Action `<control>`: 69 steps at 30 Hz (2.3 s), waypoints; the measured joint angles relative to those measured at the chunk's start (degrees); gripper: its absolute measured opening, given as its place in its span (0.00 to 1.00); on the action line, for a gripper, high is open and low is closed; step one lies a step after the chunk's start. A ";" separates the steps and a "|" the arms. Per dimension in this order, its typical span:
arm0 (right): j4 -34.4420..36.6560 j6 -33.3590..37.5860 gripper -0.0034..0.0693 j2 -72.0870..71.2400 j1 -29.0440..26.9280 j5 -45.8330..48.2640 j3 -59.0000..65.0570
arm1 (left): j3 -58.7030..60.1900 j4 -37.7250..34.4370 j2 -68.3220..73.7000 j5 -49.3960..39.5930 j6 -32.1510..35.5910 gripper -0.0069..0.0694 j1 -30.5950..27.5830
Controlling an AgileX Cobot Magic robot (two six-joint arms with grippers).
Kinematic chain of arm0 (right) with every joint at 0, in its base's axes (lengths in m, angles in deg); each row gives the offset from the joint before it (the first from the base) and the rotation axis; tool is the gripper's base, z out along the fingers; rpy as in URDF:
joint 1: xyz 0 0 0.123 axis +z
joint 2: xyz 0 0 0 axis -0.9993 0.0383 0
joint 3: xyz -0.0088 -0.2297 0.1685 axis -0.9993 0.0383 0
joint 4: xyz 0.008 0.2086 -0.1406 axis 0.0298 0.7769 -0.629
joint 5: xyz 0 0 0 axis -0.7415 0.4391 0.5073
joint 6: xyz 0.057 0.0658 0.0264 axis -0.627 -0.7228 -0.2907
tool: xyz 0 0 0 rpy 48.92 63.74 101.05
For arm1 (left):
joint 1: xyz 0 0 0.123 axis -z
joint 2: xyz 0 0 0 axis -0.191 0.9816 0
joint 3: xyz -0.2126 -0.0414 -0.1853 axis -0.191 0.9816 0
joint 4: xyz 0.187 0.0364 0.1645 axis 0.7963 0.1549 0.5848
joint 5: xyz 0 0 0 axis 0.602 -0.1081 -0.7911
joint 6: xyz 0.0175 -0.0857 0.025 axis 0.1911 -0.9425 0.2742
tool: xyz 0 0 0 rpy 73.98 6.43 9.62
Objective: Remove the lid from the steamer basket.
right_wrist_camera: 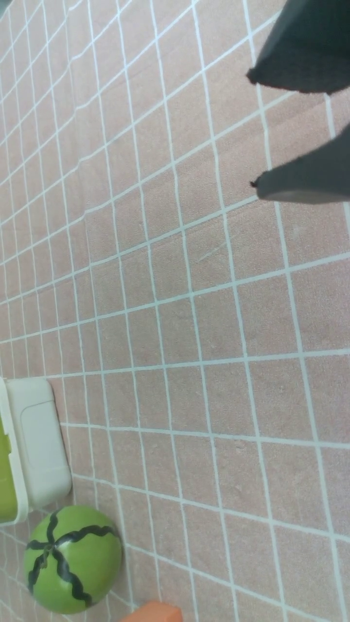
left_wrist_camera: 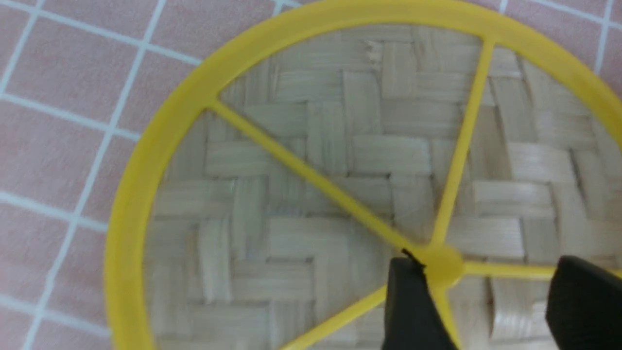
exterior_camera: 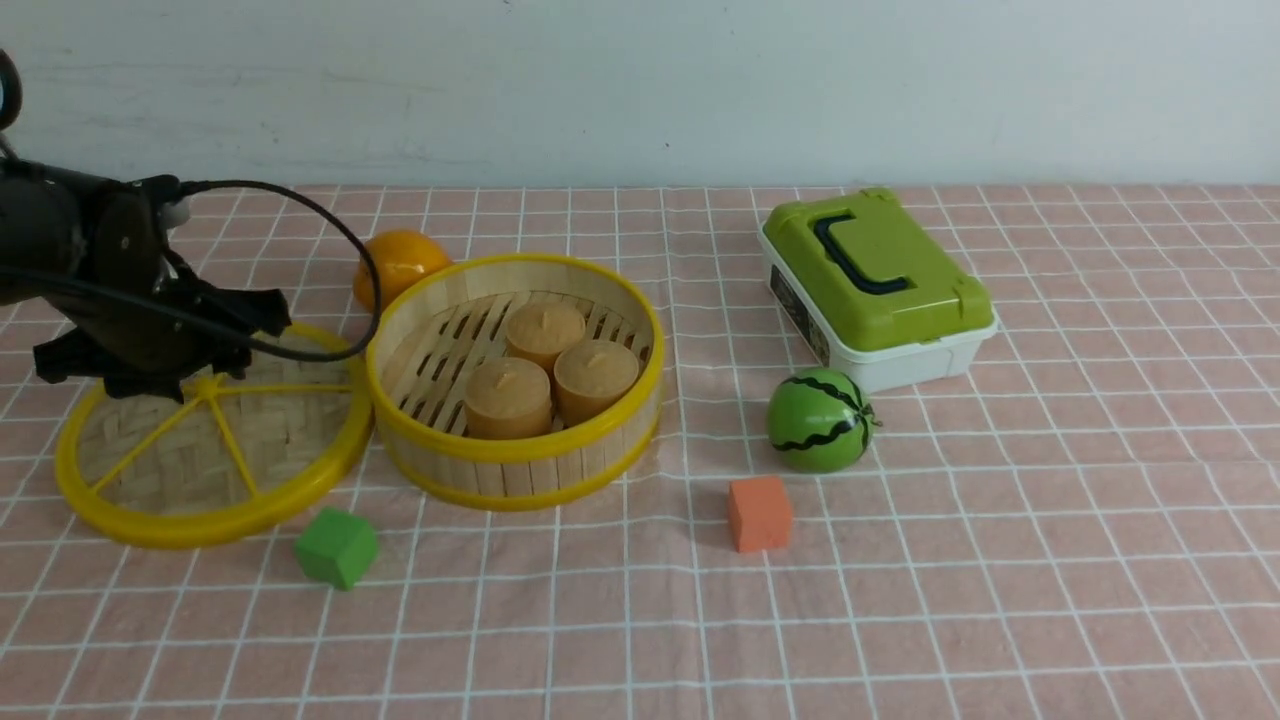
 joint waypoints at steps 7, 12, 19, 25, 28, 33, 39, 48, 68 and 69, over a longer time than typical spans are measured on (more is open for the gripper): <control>0.00 0.00 0.38 0.00 0.00 0.00 0.00 | 0.79 0.74 -16.46 -5.31 3.38 0.34 0.52; 0.00 0.00 0.38 0.00 0.00 0.00 0.00 | 4.12 2.30 -38.34 -1.92 4.38 0.07 0.64; 0.00 0.00 0.38 0.00 0.00 0.00 0.00 | 23.60 -1.39 -64.81 11.54 4.06 0.07 0.64; 0.00 0.00 0.38 0.00 0.00 0.00 0.00 | 45.56 -4.09 -86.03 21.28 5.41 0.07 0.64; 0.00 0.00 0.38 0.00 0.00 0.00 0.00 | 56.02 -4.27 -98.31 21.22 5.76 0.07 0.64; 0.00 0.00 0.38 0.00 0.00 0.00 0.00 | 66.36 -6.21 -109.58 20.69 5.13 0.07 0.64; 0.00 0.00 0.38 0.00 0.00 0.00 0.00 | 72.03 -9.32 -110.09 21.44 2.97 0.07 0.64; 0.00 0.00 0.38 0.00 0.00 0.00 0.00 | 75.03 -7.65 -110.09 13.38 2.97 0.07 2.66; 0.00 0.00 0.38 0.00 0.00 0.00 0.00 | 80.67 -13.36 -110.09 8.34 18.69 0.07 7.49; 0.00 0.00 0.38 0.00 0.00 0.00 0.00 | 80.67 -13.72 -110.09 8.34 18.74 0.07 7.42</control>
